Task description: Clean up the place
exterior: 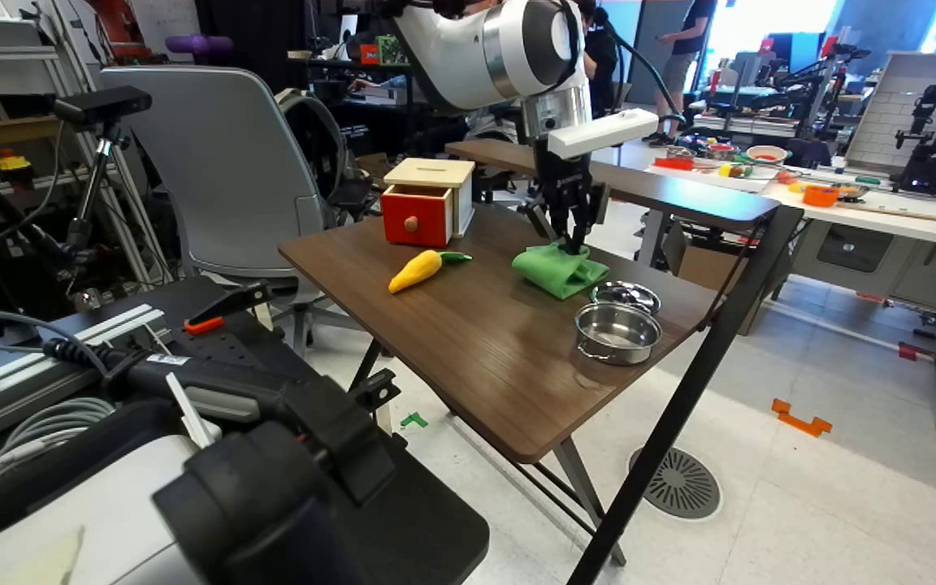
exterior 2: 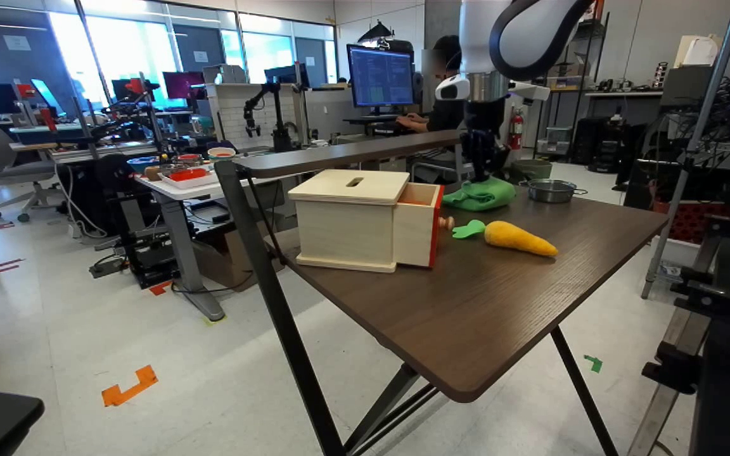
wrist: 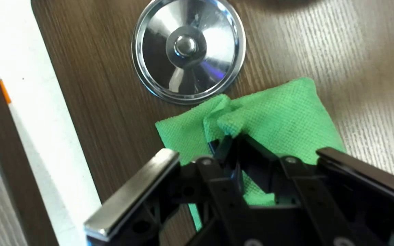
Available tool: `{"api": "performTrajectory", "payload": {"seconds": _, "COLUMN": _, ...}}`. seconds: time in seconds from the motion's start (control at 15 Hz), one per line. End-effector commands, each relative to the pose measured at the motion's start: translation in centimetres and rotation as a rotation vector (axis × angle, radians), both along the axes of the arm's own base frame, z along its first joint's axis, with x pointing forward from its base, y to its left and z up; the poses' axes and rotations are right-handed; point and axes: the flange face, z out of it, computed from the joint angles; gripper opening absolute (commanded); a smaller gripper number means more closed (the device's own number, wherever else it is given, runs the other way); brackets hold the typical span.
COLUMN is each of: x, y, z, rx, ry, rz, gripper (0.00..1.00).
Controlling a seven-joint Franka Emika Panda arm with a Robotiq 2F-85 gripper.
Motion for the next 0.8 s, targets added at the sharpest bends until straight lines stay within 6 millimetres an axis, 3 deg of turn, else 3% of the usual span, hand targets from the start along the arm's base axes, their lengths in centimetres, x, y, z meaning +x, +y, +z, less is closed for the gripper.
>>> {"api": "performTrajectory", "payload": {"seconds": 0.0, "x": -0.5, "y": 0.3, "z": -1.4, "rx": 0.018, "ry": -0.004, "rz": 0.082, "gripper": 0.03}}
{"api": "performTrajectory", "payload": {"seconds": 0.33, "x": -1.6, "y": 0.7, "z": -2.8, "rx": 0.02, "ry": 0.039, "rz": 0.129, "gripper": 0.03}}
{"api": "performTrajectory", "payload": {"seconds": 0.4, "x": -1.8, "y": 0.7, "z": -2.8, "rx": 0.019, "ry": 0.049, "rz": 0.131, "gripper": 0.37}}
{"api": "performTrajectory", "payload": {"seconds": 0.53, "x": -2.1, "y": 0.7, "z": -2.5, "rx": 0.021, "ry": 0.046, "rz": 0.121, "gripper": 0.44}}
{"api": "performTrajectory", "payload": {"seconds": 0.73, "x": -2.2, "y": 0.6, "z": -1.1, "rx": 0.016, "ry": 0.026, "rz": 0.104, "gripper": 0.67}}
